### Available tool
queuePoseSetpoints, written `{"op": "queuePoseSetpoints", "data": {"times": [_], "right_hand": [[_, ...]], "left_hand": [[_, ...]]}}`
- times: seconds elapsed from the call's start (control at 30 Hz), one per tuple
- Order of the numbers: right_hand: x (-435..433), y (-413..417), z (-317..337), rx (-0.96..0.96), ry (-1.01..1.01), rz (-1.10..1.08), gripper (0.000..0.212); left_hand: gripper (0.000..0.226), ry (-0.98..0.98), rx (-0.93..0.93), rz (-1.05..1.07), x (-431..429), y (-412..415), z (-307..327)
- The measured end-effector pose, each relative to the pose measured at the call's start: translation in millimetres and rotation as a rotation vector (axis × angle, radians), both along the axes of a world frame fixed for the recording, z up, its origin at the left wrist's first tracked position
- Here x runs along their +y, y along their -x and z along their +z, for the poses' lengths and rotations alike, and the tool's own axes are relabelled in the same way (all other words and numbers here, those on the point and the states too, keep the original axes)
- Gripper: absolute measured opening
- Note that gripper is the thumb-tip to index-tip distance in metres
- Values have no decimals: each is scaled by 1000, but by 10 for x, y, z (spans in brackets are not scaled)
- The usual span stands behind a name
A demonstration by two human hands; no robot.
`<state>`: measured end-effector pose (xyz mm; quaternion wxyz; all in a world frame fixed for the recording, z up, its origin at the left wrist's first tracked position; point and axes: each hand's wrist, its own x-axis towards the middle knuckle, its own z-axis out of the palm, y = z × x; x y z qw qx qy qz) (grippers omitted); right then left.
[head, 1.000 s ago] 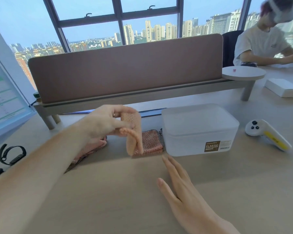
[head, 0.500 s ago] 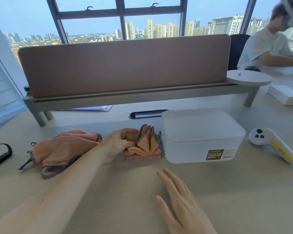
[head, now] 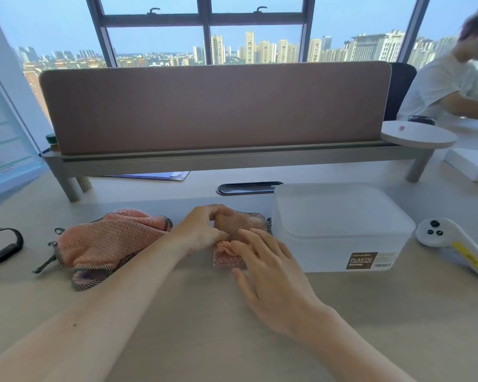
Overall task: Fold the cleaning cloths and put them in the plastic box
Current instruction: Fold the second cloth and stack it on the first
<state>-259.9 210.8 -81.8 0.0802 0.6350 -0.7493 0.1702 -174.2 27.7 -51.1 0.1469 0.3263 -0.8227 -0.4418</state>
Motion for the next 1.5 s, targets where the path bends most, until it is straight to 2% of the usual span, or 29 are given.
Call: {"op": "queuePoseSetpoints", "data": {"times": [0.2, 0.33, 0.6, 0.67, 0.8, 0.97, 1.07, 1.13, 1.3, 1.5], "right_hand": [[-125, 28, -104, 182, -74, -120, 59], [-110, -20, -105, 203, -93, -162, 68], [-55, -85, 38, 113, 142, -229, 86], [-84, -93, -1, 102, 155, -207, 86], [-58, -74, -157, 97, 90, -94, 59], [-2, -15, -221, 156, -20, -95, 45], [29, -25, -209, 163, -6, -86, 47], [45, -32, -215, 151, 13, -93, 40], [29, -50, -142, -15, 96, -85, 30], [-56, -109, 100, -108, -32, -204, 66]], "left_hand": [[47, -239, 92, 63, -44, -37, -129], [47, -332, 142, 51, -61, -11, -74], [45, -602, 271, 2, -15, 72, 58], [47, -592, 238, 24, -43, 1, -66], [48, -460, 163, 66, -33, -114, -216], [47, -321, 146, 55, 35, -76, -151], [49, -233, 145, 29, 37, -29, -96], [48, -286, 176, 23, 31, 22, -24], [43, -570, 294, 43, 56, 142, 222], [34, -676, 323, 59, -57, 116, 469]]}}
